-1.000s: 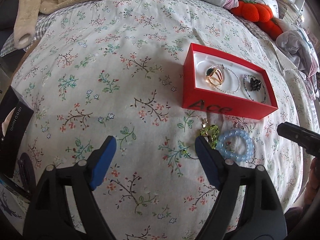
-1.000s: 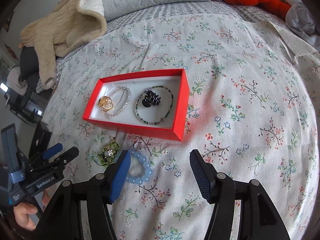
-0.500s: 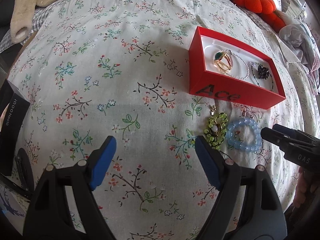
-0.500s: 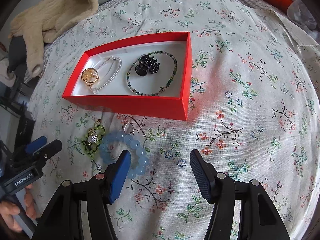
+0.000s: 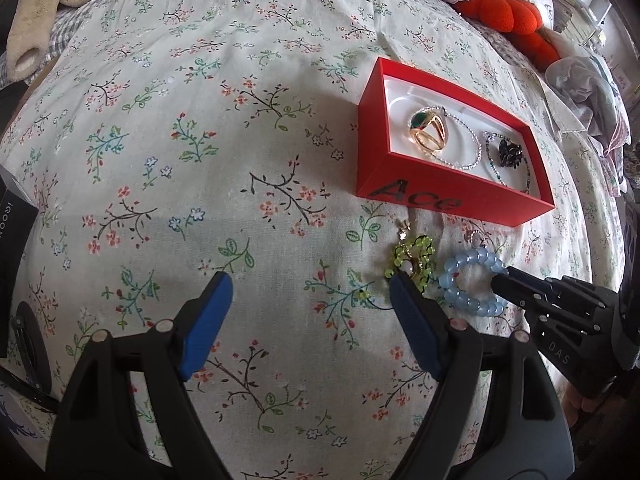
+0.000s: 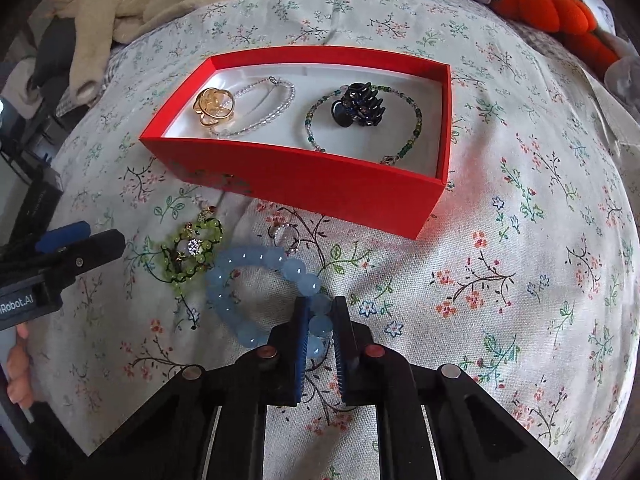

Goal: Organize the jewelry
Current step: 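Grasp the pale blue bead bracelet with the right tool while the left tool grasps the green beaded bracelet, then lift both bracelets and carry them over the red box with both tools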

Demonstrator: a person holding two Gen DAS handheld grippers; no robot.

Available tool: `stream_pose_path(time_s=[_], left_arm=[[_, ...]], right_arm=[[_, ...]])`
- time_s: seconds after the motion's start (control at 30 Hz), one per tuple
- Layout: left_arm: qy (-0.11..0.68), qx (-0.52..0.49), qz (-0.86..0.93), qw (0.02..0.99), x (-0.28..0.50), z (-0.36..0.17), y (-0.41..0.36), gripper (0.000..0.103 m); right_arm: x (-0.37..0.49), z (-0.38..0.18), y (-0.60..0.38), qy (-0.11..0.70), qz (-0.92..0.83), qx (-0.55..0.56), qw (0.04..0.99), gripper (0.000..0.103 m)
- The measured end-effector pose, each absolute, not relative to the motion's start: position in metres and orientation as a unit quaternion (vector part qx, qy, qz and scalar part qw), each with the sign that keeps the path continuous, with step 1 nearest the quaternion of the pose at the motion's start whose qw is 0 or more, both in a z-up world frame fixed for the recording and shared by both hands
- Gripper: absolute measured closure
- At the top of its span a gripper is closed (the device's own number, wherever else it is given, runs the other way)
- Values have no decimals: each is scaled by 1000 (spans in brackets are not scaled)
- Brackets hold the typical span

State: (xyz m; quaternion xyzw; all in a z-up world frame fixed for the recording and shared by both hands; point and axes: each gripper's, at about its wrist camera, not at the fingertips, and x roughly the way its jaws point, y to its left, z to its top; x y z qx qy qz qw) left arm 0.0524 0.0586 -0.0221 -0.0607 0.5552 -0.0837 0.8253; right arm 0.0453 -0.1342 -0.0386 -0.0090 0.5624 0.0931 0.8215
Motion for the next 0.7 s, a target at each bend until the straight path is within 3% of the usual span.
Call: stream_pose_path(time_s=[0.1,0.17,0.33,0.43,0.63,0.7], left_arm=[[553,-85,-105,822,55,-20,57,38],[557,-105,-123,815,58,-21,55,58],[572,-132,-162,793,69,-31,40,83],[583,-134,-164,784,74,-40,32,87],[593,-141,-160,776,80,-51,22,88],[593,-136,-158,778,81,-51,19,93]], right_arm=[[43,-31,-145,558,97,8,824,92],[41,-24,-156,555,95,19,826,91],[37,-13,-175,551,96,51,828,91],[32,-8,-182,549,96,58,828,91],[30,-5,-193,549,98,70,827,91],[29,-5,-194,550,97,70,827,91]])
